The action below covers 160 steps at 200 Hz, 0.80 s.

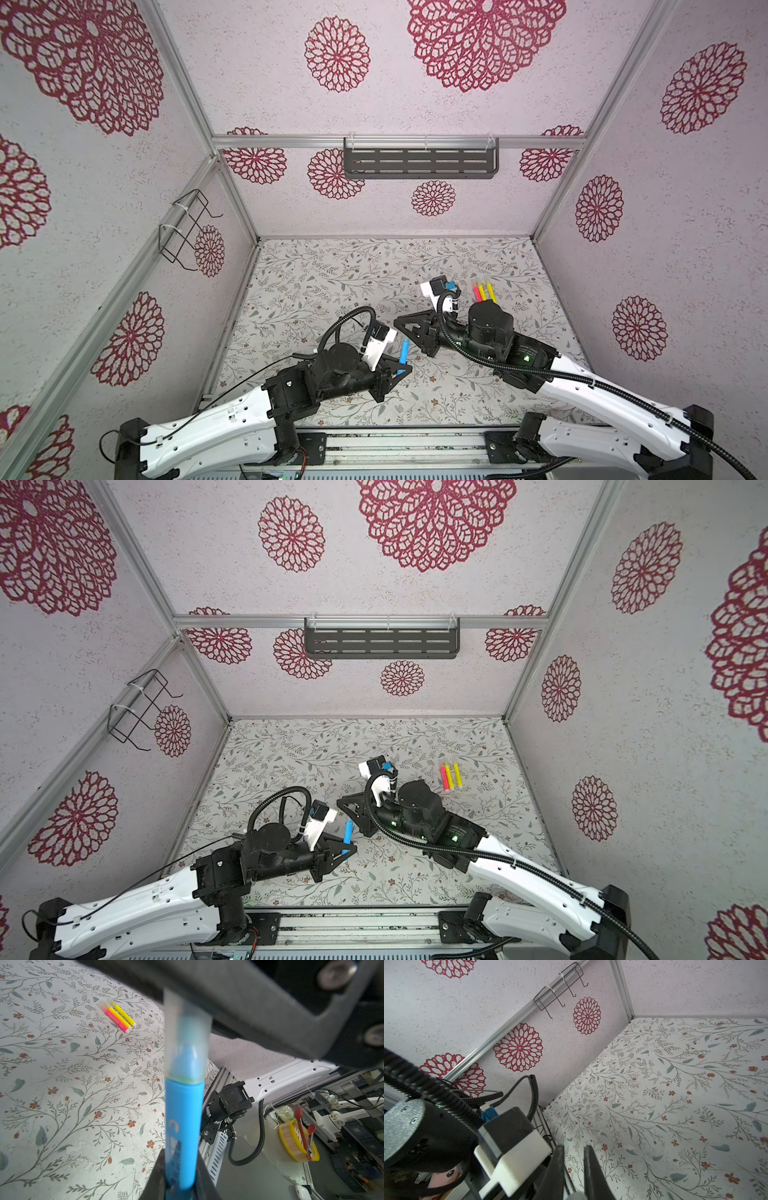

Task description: Insert the pens into the pen caps

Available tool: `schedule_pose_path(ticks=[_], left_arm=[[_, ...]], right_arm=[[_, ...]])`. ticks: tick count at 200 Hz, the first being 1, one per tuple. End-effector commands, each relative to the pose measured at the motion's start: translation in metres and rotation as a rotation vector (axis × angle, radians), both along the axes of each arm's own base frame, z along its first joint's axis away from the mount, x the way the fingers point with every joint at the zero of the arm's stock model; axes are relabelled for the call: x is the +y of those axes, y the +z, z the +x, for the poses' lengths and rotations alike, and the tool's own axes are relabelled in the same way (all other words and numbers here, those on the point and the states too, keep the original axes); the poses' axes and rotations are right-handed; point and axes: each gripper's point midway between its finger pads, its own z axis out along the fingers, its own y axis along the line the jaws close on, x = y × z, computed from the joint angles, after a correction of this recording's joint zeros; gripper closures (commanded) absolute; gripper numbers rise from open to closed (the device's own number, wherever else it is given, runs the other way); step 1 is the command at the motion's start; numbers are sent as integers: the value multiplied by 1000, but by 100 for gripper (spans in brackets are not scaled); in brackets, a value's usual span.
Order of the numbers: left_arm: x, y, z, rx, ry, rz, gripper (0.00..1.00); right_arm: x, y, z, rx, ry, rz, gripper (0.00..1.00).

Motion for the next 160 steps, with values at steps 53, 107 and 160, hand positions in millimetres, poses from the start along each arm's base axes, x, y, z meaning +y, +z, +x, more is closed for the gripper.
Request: schedule_pose_path(ticks=[53,107,160], left_arm=[[16,70,23,-98,106,-247,100],[25,74,32,-102,132,-256,100],[36,82,37,-110,157,-277,100]], right_arm=[[11,-57,-24,90,79,-136,100],[22,-72,-28,101,96,-173,100],[30,-80,-32,106,116,-189,100]])
